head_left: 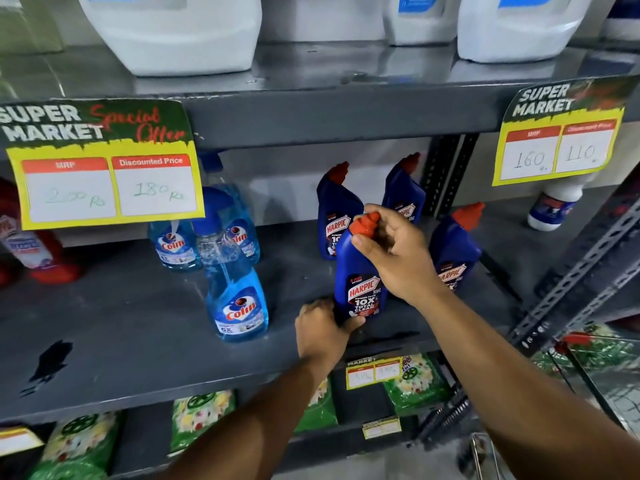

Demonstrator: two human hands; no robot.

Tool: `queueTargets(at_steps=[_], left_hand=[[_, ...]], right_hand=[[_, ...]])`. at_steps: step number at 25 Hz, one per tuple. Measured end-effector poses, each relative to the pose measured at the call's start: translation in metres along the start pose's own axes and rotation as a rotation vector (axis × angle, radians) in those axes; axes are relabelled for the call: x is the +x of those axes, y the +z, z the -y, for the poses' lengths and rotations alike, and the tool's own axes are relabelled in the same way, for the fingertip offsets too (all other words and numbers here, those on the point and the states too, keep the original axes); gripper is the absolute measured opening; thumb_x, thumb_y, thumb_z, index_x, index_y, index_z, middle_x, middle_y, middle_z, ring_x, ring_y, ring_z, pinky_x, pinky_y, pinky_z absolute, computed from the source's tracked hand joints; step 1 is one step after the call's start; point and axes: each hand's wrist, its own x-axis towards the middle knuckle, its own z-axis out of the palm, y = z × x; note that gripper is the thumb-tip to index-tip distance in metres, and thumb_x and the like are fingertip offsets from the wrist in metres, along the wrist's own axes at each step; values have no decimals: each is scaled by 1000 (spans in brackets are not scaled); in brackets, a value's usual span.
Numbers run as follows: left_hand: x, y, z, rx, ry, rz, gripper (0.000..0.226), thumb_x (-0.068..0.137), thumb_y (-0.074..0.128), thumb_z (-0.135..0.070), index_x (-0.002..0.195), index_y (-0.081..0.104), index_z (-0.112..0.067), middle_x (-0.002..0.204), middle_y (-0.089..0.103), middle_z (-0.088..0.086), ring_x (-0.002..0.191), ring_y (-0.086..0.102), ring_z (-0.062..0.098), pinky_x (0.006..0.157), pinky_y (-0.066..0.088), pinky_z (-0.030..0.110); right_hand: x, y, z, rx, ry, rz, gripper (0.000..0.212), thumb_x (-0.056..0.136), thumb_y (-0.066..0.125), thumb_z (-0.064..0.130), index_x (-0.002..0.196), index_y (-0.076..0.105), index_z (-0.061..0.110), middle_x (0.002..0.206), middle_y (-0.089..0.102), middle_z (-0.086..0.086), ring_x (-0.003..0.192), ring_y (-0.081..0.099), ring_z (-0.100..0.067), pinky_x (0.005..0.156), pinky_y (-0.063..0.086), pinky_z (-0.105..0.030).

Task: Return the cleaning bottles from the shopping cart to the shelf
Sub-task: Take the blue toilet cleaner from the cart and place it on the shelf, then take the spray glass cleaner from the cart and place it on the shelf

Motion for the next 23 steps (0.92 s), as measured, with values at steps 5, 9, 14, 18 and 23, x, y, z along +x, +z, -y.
queueTargets(at_steps=[5, 9, 14, 18, 23], left_hand=[[-16, -24, 9, -61, 13, 37, 52, 66, 65, -56, 108, 65, -27, 107, 69, -3, 104, 59, 21, 93, 48, 32], [-75, -94, 81, -41, 97, -173, 55, 77, 61, -51, 115, 65, -12, 116, 66, 4, 110, 57, 16, 101, 33, 14], [-204, -203, 208, 105, -212, -369, 55, 84, 54, -49, 121, 62, -8, 126, 60, 8, 118, 54, 17, 103, 36, 14], [-317, -284, 287, 310, -595, -637, 53, 82, 56, -40, 118, 62, -1, 125, 62, 18, 116, 57, 30, 102, 40, 30], [-410, -345, 377, 289, -1050, -679, 54, 81, 61, -34, 122, 58, 0, 127, 59, 22, 115, 58, 37, 99, 47, 44]], right_hand=[[-18, 17, 5, -277, -334, -334, 62, 85, 66, 25, 139, 39, 8, 145, 43, -9, 136, 40, -16, 114, 34, -30], [-38, 87, 19, -337, -829, -303, 42, 82, 69, 14, 120, 54, 6, 138, 44, -16, 131, 45, -36, 103, 39, -58], [-83, 228, 34, -193, -947, 164, 40, 82, 67, 12, 121, 56, 15, 138, 53, -10, 132, 47, -30, 109, 37, -49], [-120, 346, 64, -19, -1018, 481, 40, 84, 64, 12, 123, 56, 12, 138, 50, -14, 133, 46, -32, 110, 37, -46], [-174, 490, 98, -21, -953, 848, 42, 81, 63, 15, 123, 58, 11, 139, 52, -14, 132, 46, -26, 114, 33, -35]])
